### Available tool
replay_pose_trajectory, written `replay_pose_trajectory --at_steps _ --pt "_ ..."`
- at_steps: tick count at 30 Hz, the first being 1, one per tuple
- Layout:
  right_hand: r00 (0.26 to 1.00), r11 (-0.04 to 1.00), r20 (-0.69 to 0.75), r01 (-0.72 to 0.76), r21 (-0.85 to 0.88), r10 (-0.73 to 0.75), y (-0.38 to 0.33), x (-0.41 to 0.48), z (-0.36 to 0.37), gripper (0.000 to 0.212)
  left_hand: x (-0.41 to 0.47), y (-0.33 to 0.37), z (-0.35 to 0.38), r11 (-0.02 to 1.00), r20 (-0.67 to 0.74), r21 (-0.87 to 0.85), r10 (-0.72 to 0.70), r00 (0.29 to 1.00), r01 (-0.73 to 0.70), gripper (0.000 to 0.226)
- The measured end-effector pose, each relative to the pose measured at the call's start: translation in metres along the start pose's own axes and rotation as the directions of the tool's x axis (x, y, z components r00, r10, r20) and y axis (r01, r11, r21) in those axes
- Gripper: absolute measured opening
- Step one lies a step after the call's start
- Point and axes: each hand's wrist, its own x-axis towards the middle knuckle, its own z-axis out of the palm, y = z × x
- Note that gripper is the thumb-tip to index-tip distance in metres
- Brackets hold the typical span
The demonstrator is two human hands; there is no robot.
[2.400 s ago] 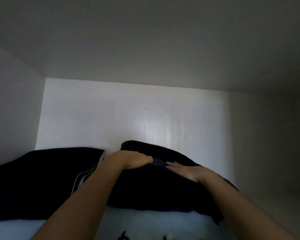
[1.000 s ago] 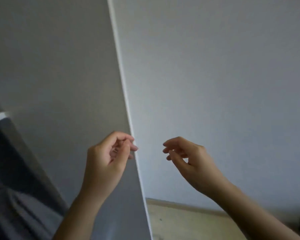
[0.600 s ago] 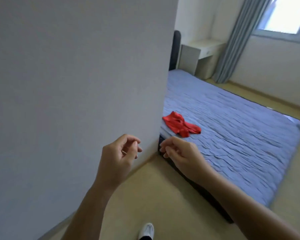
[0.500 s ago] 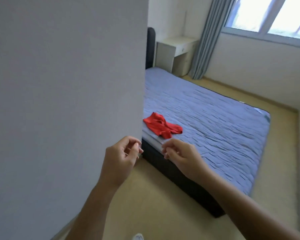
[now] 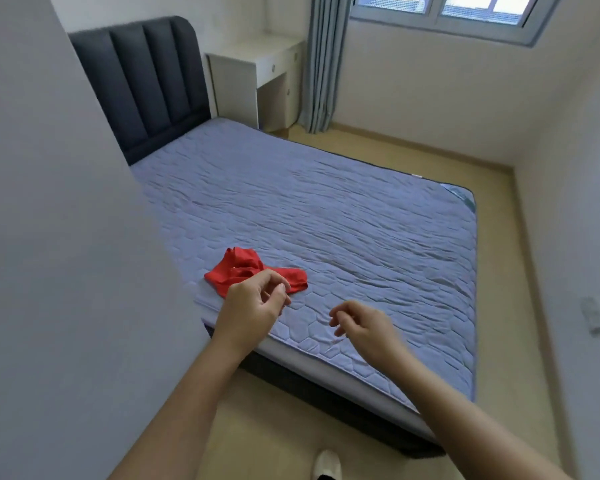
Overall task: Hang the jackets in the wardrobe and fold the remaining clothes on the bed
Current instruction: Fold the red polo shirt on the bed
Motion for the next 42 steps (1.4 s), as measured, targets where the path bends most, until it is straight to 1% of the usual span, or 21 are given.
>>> replay_pose_trajectory --at_steps 3,6,9,11,13,15,18,20,21,25,27,28,30,32,33,35,37,38,39,40,42 --pt "0.997 0.998 0.049 -0.065 0.003 0.065 0.019 0.08 -0.004 0.02 0.059 -0.03 0.026 0.992 -0.015 0.006 -0.127 0.992 0.127 0.021" --pt "0.982 0.989 0.124 -0.133 -0.059 0.139 0.042 0.162 0.01 0.02 0.114 -0.079 0.045 0.954 -0.018 0.051 -0.294 0.956 0.294 0.024" --pt "0.953 0.969 0.216 -0.175 -0.177 0.212 0.073 0.24 0.045 0.022 0.162 -0.156 0.064 0.862 -0.004 0.14 -0.491 0.871 0.487 0.021" --pt "0.928 0.943 0.26 -0.197 -0.269 0.268 0.102 0.286 0.079 0.025 0.19 -0.216 0.078 0.776 0.031 0.269 -0.6 0.8 0.571 0.016" --pt "0.903 0.91 0.288 -0.206 -0.359 0.318 0.136 0.331 0.115 0.026 0.218 -0.281 0.095 0.695 0.046 0.389 -0.67 0.741 0.604 0.013" --pt "0.886 0.878 0.283 -0.231 -0.419 0.368 0.171 0.374 0.151 0.026 0.247 -0.34 0.116 0.647 0.068 0.442 -0.714 0.697 0.621 0.013" --pt "0.868 0.849 0.274 -0.26 -0.46 0.414 0.215 0.427 0.204 0.021 0.294 -0.417 0.146 0.614 0.098 0.543 -0.724 0.683 0.572 0.011" --pt "0.862 0.829 0.302 -0.21 -0.519 0.407 0.239 0.458 0.238 0.018 0.325 -0.465 0.161 0.611 0.099 0.615 -0.687 0.719 0.499 0.01" --pt "0.868 0.814 0.31 -0.164 -0.558 0.387 0.249 0.473 0.254 0.022 0.338 -0.487 0.166 0.61 0.094 0.647 -0.659 0.746 0.457 0.017" --pt "0.944 0.79 0.2 -0.093 -0.606 0.264 0.274 0.528 0.31 0.069 0.373 -0.558 0.177 0.535 0.067 0.787 -0.568 0.82 0.306 0.05" --pt "0.955 0.772 0.224 -0.01 -0.635 0.196 0.283 0.551 0.332 0.084 0.383 -0.583 0.177 0.501 0.068 0.834 -0.51 0.858 0.232 0.043" --pt "0.954 0.752 0.249 0.038 -0.658 0.17 0.287 0.559 0.34 0.082 0.387 -0.592 0.176 0.515 0.088 0.837 -0.46 0.884 0.185 0.033" --pt "0.958 0.714 0.246 0.07 -0.697 0.146 0.296 0.57 0.342 0.057 0.392 -0.599 0.174 0.626 0.143 0.77 -0.357 0.923 0.123 0.02" --pt "0.965 0.728 0.158 -0.047 -0.684 0.21 0.302 0.575 0.326 0.032 0.394 -0.588 0.171 0.76 0.181 0.643 -0.265 0.947 0.09 0.016" --pt "0.952 0.727 0.107 -0.142 -0.671 0.285 0.305 0.575 0.312 0.027 0.396 -0.578 0.169 0.8 0.189 0.597 -0.2 0.961 0.049 0.015" --pt "0.878 0.633 0.026 -0.323 -0.704 0.478 0.309 0.568 0.274 0.027 0.406 -0.55 0.162 0.839 0.233 0.535 -0.038 0.972 -0.096 0.019" --pt "0.784 0.493 0.014 -0.376 -0.785 0.62 0.309 0.554 0.228 0.03 0.423 -0.511 0.156 0.849 0.296 0.46 0.13 0.946 -0.26 0.025" --pt "0.754 0.474 0.044 -0.365 -0.801 0.655 0.306 0.546 0.206 0.034 0.433 -0.489 0.154 0.849 0.31 0.413 0.208 0.928 -0.329 0.026" --pt "0.742 0.507 0.092 -0.357 -0.785 0.664 0.301 0.54 0.183 0.044 0.444 -0.464 0.154 0.847 0.314 0.367 0.276 0.909 -0.384 0.027" --pt "0.747 0.577 0.149 -0.353 -0.736 0.647 0.292 0.536 0.162 0.059 0.454 -0.437 0.153 0.842 0.314 0.326 0.331 0.89 -0.429 0.027" --pt "0.846 0.79 0.243 -0.288 -0.541 0.474 0.262 0.531 0.124 0.084 0.471 -0.378 0.152 0.834 0.324 0.243 0.412 0.852 -0.496 0.025"
